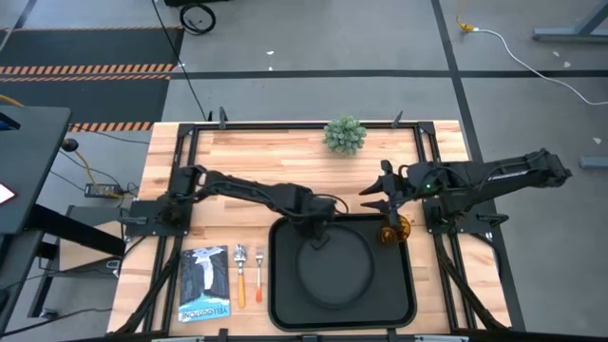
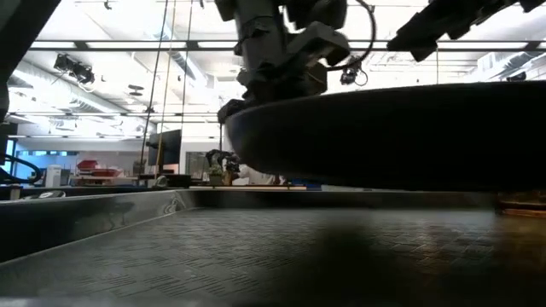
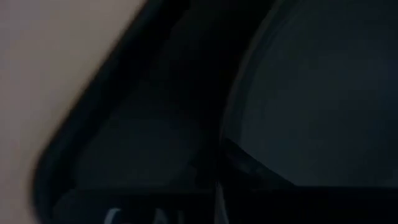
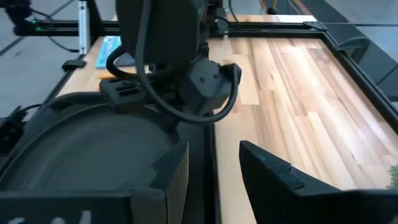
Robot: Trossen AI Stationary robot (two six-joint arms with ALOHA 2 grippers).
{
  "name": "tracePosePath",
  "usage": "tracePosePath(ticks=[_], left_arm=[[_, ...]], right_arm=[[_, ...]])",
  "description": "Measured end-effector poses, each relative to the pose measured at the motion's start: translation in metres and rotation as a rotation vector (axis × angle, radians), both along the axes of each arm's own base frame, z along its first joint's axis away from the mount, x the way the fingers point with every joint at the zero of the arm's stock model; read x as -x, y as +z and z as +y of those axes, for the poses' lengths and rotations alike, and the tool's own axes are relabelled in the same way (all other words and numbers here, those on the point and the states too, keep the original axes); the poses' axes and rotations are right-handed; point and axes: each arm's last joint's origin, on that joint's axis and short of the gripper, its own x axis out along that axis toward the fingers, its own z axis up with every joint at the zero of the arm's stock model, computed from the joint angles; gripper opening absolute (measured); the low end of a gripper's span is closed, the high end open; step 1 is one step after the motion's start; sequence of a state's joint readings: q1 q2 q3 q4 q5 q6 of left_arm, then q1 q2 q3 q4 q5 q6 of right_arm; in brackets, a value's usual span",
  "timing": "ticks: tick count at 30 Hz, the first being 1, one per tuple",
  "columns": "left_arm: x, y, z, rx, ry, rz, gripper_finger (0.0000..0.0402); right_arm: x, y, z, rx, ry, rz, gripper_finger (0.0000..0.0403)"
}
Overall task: Pick and place plate/cup/fork/spoon on tray
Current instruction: Put the black plate on the black tray at the bottom of the brown glass
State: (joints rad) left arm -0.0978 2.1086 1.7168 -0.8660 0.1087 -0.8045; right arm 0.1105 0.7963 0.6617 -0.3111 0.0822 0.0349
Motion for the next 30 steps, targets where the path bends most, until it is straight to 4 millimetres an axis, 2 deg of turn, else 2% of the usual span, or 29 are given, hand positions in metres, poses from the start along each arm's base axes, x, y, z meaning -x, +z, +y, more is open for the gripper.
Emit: tracePosePath(ticks=[6, 13, 22, 30], left_arm=[[-0.019, -0.014, -0.017, 0.022, 0.040, 0.005, 0.0011], [-0.033, -0.020, -0.032, 0.024, 0.094, -0.015, 0.0011], [-0.032, -0.018, -0.048, 0.030, 0.172, -0.017, 0.0011], [-0.035, -0.025, -0.051, 0.060, 0.216, -0.011, 0.0011]], right_arm=[[0.006, 0.003, 0.008, -0.004, 0.056, -0.016, 0.0150], [0.010, 0.001, 0.023, 0.000, 0.153, 0.001, 0.0150], [0.013, 0.001, 0.035, 0.005, 0.226, 0.001, 0.0150], [0.015, 0.001, 0.038, 0.007, 0.245, 0.003, 0.0150]])
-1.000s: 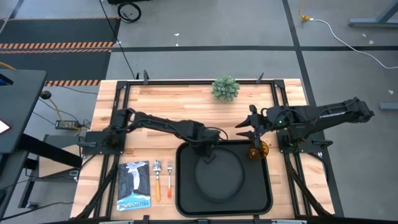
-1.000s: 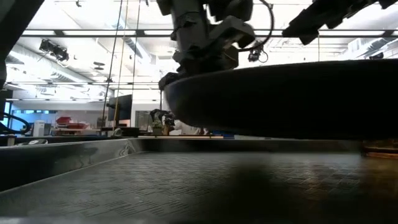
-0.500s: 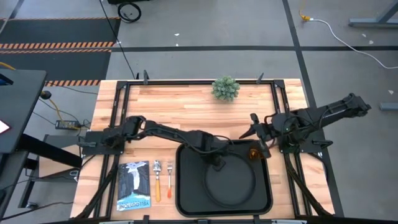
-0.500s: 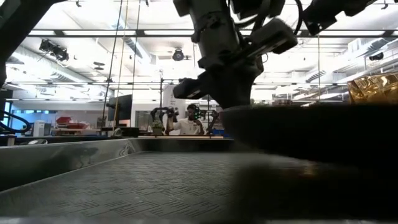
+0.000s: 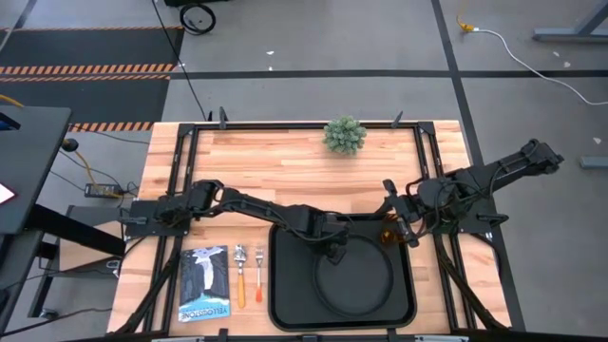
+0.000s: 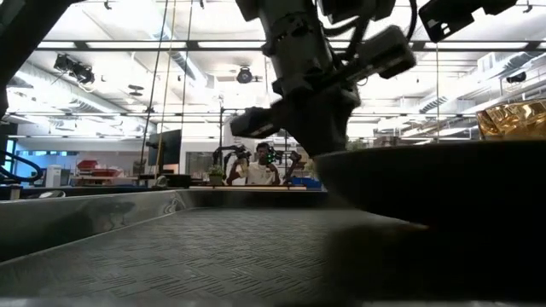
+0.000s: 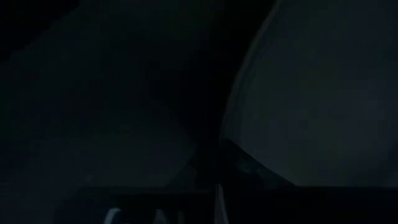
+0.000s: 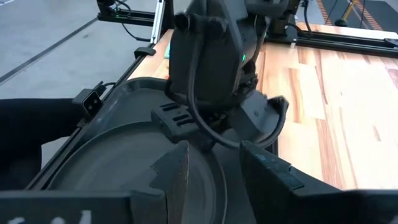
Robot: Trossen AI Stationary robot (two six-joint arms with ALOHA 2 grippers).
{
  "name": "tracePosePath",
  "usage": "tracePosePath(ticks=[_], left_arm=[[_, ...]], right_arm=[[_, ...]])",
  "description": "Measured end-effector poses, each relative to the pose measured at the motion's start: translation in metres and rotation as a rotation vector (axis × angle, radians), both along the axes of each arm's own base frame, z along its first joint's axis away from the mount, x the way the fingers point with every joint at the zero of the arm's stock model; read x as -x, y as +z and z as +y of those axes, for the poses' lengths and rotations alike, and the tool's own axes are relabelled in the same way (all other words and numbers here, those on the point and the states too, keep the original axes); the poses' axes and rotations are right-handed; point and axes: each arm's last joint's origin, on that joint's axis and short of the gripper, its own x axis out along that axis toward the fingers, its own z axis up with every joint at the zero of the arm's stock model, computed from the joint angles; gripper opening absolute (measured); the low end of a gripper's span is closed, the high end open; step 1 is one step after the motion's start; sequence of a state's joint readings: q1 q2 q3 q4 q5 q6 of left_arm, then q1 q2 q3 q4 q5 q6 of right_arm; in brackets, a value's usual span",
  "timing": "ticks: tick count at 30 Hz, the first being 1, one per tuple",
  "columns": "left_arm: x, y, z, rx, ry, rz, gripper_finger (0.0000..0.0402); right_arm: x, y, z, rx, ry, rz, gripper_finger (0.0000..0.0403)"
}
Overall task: Pick and place plate/cup/fork/spoon on tray
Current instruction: Put the black plate on the black tray at the bottom of the brown glass
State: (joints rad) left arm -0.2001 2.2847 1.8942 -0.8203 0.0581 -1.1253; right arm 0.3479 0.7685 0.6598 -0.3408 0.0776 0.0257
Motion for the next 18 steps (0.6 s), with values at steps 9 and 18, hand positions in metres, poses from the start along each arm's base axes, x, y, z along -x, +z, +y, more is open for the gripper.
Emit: tracePosePath(ticks=[9, 18], left_arm=[[0.0011, -0.0035, -0.0105, 0.012, 0.015, 0.005, 0.0032], [-0.0014, -0.0025, -0.0112, 0.017, 0.017, -0.023, 0.0117]], right_arm=[[0.0009, 0.0001, 0.0029, 0.002, 0.019, -0.002, 0.0150], [0.0009, 0.0001, 0.0028, 0.002, 0.019, -0.002, 0.0150]])
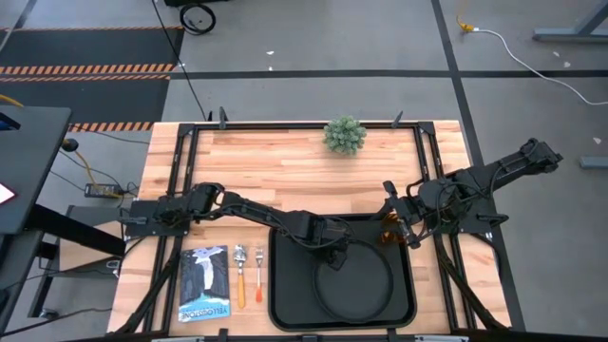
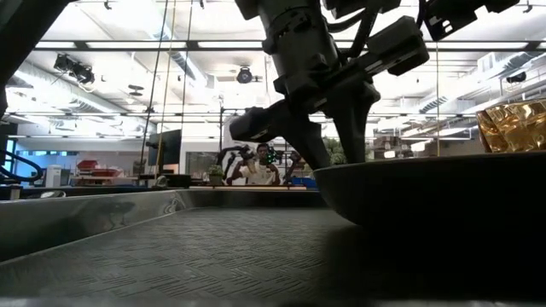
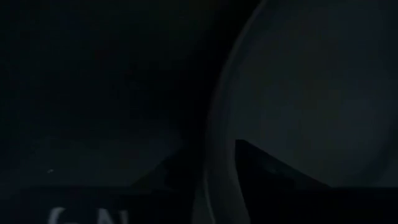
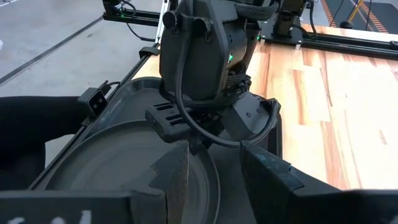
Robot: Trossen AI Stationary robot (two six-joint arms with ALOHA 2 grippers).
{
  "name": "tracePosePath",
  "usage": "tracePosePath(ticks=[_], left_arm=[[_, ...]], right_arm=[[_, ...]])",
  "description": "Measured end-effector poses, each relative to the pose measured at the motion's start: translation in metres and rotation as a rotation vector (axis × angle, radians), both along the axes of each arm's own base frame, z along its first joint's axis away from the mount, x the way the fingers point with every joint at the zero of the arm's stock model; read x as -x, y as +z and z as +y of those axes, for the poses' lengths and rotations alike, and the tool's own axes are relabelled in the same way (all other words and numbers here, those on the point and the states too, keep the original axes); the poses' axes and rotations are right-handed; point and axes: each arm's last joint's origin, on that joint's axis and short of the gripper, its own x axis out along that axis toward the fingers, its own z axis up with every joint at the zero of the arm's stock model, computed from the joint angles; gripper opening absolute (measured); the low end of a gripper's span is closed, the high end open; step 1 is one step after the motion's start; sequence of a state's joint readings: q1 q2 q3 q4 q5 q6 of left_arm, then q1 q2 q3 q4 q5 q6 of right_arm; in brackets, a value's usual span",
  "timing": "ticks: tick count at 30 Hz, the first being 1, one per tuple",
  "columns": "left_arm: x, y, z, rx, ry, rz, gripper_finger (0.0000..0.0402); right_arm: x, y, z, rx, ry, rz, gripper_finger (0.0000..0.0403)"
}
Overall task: Pick and place plate/cup/fork/spoon on tray
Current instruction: Put the black plate on the black tray at the bottom of the brown glass, then put the orange fork on the black tray to the left of the black plate
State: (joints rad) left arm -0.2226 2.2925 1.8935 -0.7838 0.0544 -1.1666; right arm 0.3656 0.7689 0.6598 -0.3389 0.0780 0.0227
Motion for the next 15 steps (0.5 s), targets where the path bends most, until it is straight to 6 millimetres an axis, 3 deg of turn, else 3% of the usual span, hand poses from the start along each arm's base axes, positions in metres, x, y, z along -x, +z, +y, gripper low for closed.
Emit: tracePosePath(ticks=[8, 15], left_arm=[[0.005, 0.018, 0.003, -0.024, -0.061, -0.023, 0.0124], [0.024, 0.031, -0.008, -0.025, -0.137, 0.073, 0.0125]], right_arm=[[0.000, 0.000, 0.000, 0.004, 0.002, 0.001, 0.0150], [0.000, -0.001, 0.000, 0.011, 0.003, 0.009, 0.0150]])
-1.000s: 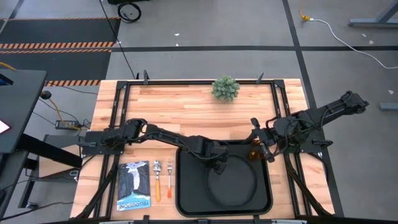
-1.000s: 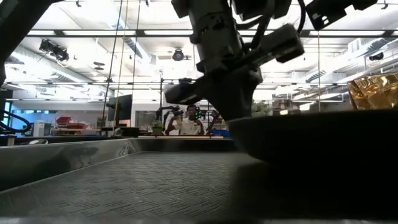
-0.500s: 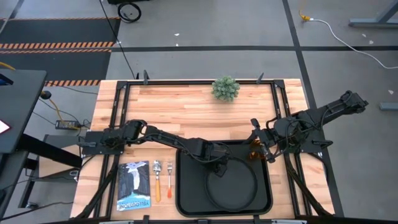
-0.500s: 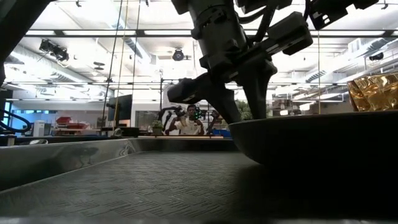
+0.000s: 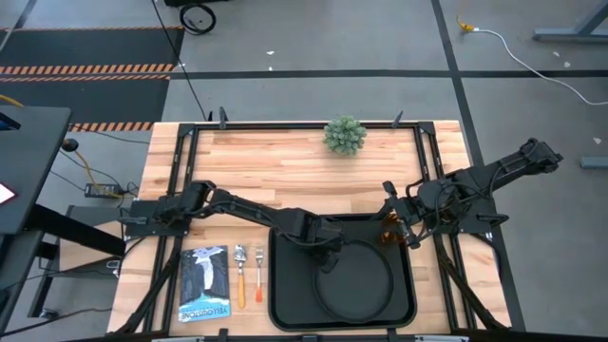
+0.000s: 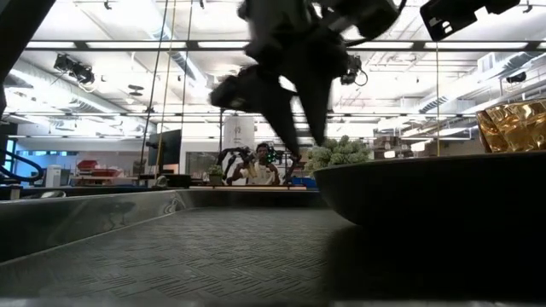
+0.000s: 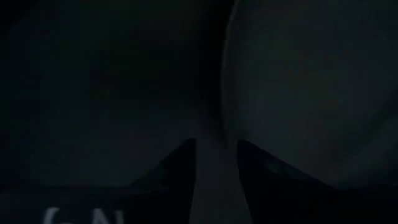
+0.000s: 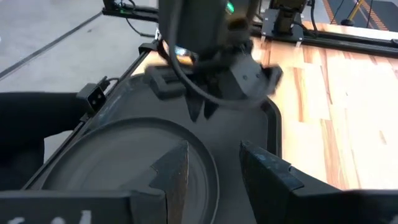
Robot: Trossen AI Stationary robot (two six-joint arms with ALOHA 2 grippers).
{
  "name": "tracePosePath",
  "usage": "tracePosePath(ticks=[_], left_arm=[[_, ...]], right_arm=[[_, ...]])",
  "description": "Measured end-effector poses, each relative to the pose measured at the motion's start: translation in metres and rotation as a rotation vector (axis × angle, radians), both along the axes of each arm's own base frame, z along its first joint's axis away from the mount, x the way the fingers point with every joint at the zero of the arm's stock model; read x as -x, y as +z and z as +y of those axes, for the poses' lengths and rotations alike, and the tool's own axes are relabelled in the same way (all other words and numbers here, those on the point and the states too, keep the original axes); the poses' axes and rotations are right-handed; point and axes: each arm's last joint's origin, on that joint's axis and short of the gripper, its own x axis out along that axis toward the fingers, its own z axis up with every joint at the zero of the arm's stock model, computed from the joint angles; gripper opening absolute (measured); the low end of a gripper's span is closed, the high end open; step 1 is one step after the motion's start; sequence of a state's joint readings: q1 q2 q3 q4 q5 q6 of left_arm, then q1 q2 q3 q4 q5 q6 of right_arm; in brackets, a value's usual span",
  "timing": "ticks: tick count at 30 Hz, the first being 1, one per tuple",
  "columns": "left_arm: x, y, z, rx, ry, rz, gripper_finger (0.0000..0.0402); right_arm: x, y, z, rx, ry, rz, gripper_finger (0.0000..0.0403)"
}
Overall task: Pick and place plate/cup/fork/spoon on tray
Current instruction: Put the orange fork on the black tray to the left of the black plate
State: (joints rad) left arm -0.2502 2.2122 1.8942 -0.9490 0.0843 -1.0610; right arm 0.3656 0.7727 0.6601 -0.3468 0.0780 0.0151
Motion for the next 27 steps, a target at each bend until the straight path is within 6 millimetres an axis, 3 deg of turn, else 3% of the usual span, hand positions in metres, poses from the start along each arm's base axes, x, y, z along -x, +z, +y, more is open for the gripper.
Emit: tracePosePath(ticks=[10, 18, 23, 27], left_arm=[[0.025, -0.002, -0.040, 0.005, 0.183, 0.153, 0.0110], [0.059, 0.003, -0.071, -0.090, 0.355, 0.291, 0.0079], [0.081, 0.004, -0.084, -0.161, 0.478, 0.406, 0.0096], [0.088, 0.004, -0.093, -0.210, 0.519, 0.384, 0.0118]], right_arm=[[-0.004, -0.001, 0.001, 0.023, 0.001, -0.003, 0.0150], [-0.005, -0.003, 0.002, 0.038, 0.008, 0.002, 0.0150], [-0.005, -0.003, 0.002, 0.039, 0.015, 0.002, 0.0150], [-0.004, -0.003, 0.005, 0.038, 0.033, -0.001, 0.0150]])
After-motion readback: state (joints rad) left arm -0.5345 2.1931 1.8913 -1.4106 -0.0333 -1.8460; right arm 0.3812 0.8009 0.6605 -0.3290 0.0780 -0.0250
